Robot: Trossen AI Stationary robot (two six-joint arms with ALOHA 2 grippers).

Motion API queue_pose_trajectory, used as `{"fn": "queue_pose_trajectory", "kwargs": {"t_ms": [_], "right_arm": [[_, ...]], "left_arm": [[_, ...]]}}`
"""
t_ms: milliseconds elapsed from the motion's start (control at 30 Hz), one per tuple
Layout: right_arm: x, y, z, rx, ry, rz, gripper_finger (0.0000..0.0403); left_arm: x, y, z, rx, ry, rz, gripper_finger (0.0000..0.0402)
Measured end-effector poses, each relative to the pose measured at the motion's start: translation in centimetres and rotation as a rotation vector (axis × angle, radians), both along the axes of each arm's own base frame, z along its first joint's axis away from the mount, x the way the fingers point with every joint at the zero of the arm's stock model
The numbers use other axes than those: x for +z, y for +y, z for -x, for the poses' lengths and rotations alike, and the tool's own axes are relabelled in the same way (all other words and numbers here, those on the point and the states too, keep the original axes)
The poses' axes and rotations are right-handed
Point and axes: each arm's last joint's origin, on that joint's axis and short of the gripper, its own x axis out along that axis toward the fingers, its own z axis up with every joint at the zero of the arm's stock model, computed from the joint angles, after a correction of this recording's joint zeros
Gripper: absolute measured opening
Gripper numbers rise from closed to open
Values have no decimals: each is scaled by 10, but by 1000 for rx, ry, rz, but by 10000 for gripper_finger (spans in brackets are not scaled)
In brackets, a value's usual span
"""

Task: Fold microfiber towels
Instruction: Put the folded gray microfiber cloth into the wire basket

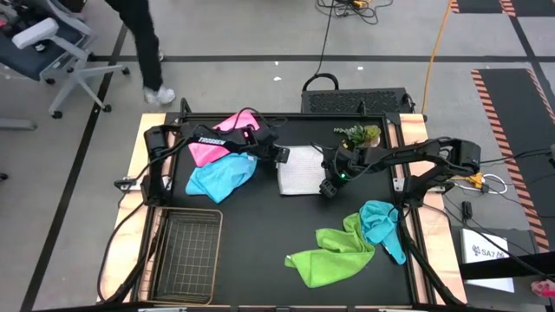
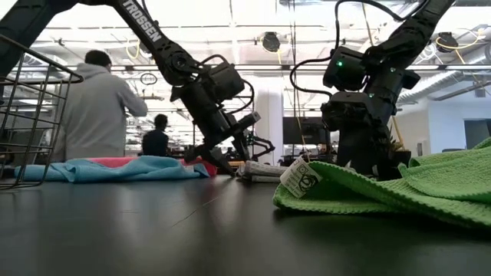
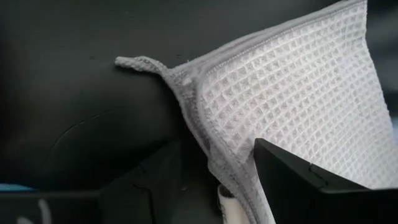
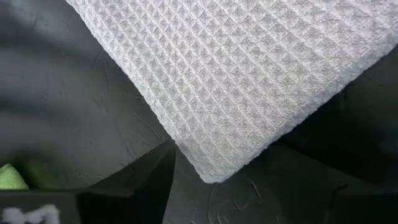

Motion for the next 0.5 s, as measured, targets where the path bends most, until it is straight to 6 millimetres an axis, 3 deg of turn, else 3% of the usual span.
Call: {"fn": "queue_pose_trajectory", "kwargs": {"t_ms": [500], "right_arm": [[1, -1, -3, -3, -34, 21, 240]], "left_arm": [[-1, 9, -4, 17, -66, -36, 205]]}}
